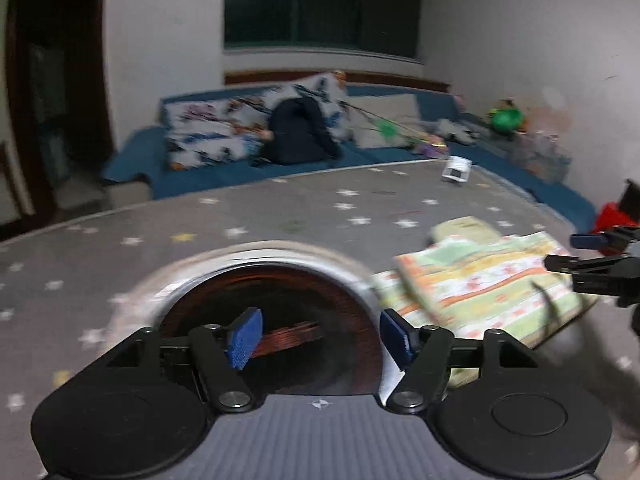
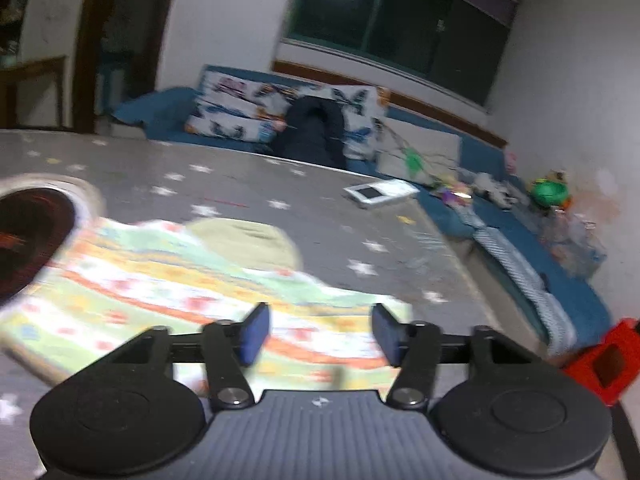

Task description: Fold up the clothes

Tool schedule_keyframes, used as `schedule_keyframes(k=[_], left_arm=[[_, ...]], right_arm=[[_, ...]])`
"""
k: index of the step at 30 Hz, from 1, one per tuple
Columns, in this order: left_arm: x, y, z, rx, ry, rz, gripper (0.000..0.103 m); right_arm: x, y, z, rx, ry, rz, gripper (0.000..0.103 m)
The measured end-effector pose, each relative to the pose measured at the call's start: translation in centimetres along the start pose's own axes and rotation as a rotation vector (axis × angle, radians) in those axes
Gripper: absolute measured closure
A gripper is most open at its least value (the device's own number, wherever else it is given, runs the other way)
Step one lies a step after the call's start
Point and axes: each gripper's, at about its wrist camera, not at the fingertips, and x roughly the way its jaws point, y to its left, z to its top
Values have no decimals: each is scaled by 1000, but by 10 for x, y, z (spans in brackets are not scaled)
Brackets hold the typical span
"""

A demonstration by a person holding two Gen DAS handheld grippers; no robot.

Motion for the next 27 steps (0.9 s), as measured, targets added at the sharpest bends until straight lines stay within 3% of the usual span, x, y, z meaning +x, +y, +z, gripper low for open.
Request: schedule_keyframes(k=[4,9,14,19,23,27], left_arm=[[-21,34,-22,-44,-8,89,31],[-41,69,-55,-110,4,189,29],[-61,101,-91,-163,23,278,27],[-61,119,-105,-200,43,336,23],[-60,127,-115,-216,46,382,16],[-56,133,-124,-244,69,406,13]], right_arm=[[-8,34,-3,-24,-5,95,40],[-1,64,-9,-50,13,134,37],[12,64,-13,-27,33,103,34],[10,56,-12,30,32,75,34],[0,62,-13,62,8,119,33],[-12,85,-10,32,-25,201,25]])
